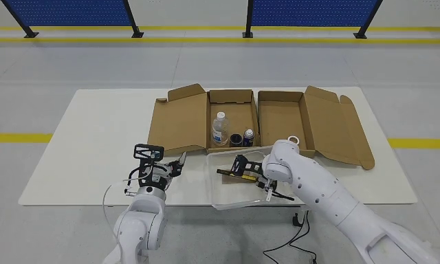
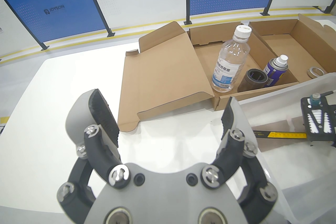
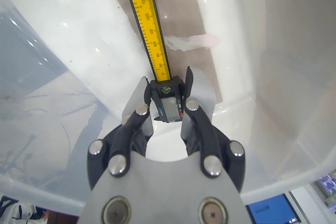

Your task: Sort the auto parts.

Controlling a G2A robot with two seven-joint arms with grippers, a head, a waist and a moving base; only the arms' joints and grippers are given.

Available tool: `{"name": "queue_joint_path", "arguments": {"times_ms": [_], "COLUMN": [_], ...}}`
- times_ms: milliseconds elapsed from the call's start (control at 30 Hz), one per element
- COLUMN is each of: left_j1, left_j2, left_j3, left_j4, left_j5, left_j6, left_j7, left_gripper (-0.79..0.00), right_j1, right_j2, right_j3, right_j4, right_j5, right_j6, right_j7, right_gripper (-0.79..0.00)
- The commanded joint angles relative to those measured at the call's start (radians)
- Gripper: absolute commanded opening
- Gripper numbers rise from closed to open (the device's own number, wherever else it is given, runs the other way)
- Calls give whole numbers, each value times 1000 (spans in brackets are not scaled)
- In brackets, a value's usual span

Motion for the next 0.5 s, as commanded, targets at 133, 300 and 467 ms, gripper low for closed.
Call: {"name": "queue_joint_path", "arguments": {"times_ms": [133, 300, 467], "left_j1": [0, 0, 0], "left_j2": [0, 0, 0], "left_j3": [0, 0, 0], "left_j4": [0, 0, 0], "left_j5": [0, 0, 0], "left_j6": [0, 0, 0], "left_j7": [0, 0, 0], "left_gripper": [0, 0, 0], "right_j1": [-29, -62, -117], "right_j2": [13, 33, 69], "right_j3": [31, 86, 178], "right_j4": [-39, -102, -205], "right_j5": [-13, -3, 7], "right_j6": [14, 16, 9], "right_j7": [-28, -61, -68], "right_gripper": [-785, -785, -785]}}
